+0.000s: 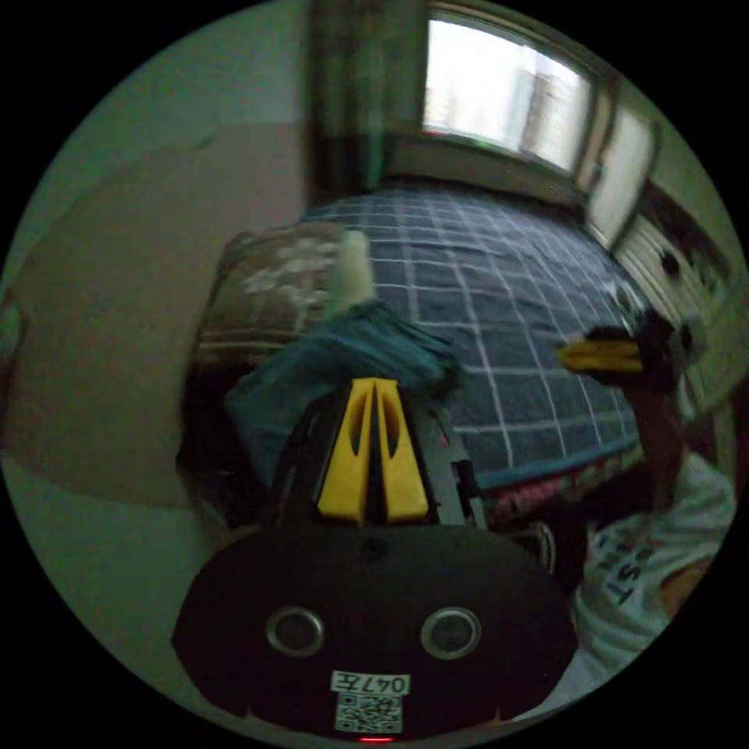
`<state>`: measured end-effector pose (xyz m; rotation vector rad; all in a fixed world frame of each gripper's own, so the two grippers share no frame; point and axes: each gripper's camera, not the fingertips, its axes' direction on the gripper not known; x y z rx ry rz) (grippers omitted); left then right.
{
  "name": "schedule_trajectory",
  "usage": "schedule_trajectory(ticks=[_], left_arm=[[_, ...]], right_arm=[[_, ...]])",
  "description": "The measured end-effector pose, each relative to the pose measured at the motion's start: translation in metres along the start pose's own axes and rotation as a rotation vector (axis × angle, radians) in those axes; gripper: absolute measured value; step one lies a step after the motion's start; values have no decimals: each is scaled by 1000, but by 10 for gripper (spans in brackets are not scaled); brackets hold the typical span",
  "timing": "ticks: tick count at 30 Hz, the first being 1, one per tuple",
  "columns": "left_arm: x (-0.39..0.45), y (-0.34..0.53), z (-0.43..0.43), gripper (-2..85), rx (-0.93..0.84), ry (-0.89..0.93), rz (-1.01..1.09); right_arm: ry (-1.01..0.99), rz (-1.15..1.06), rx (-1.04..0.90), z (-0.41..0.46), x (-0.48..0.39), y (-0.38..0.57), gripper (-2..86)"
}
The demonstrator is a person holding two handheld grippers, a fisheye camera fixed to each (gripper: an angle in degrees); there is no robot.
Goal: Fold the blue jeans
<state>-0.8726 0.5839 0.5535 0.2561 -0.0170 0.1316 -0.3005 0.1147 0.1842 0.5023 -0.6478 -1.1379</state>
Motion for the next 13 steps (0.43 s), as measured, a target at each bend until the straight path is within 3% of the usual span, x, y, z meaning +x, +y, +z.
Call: schedule_trajectory(ticks=[3,5,6,8,10,13], left_arm=[[128,34,31,-9,42,34,257],[218,60,69,-7,77,155,391],[240,66,81,-6,81,212,420],[314,77,133,1,19,493,498],[365,82,171,15,-55,614,525],[438,91,212,56,-55,638,555]], right_arm=[[101,87,-27,-62,-46,87,-10],[189,169,-46,-97,-74,143,-11],[245,227,-61,-121,-91,180,-10],[309,290,-100,-157,-113,233,-5],[347,357,-176,-205,-132,297,5],[404,409,-289,-268,-145,367,17]])
